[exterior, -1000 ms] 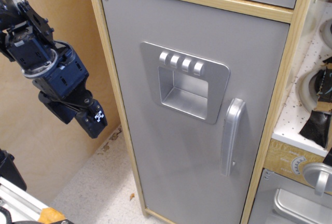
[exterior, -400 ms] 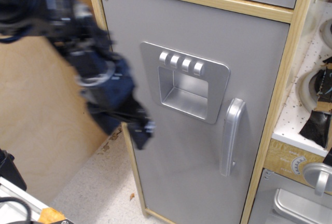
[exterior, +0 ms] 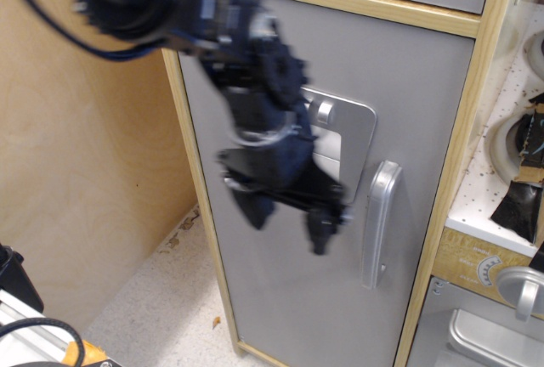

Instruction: Open fridge

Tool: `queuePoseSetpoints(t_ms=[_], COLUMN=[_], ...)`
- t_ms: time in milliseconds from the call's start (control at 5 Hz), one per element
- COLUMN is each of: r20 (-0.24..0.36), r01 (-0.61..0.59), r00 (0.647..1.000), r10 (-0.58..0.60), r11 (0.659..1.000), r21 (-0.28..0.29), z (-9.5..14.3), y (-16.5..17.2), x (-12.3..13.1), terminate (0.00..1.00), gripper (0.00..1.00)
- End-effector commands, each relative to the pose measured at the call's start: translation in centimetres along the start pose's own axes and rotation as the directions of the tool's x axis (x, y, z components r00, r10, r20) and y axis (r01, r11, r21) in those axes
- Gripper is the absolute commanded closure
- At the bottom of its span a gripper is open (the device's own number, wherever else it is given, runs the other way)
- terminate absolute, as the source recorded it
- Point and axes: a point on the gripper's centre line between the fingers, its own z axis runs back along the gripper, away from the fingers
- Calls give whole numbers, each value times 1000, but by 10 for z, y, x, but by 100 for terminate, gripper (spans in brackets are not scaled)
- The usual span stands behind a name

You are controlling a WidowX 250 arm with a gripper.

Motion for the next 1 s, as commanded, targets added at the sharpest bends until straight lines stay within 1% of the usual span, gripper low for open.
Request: queuePoseSetpoints(t_ms=[0, 200, 400, 800], r20=[133, 184, 197, 179], r01=[-1, 3, 18, 31], r00=[991, 983, 980, 983], r10=[0, -2, -19, -32], r11=[1000, 1000, 1000, 999], r21=[5, -7, 5, 8], z=[-11, -25, -32, -32], y=[-36, -38, -33, -24], x=[41, 58, 68, 80], terminate=[0, 0, 0, 0], gripper=[0, 0, 0, 0])
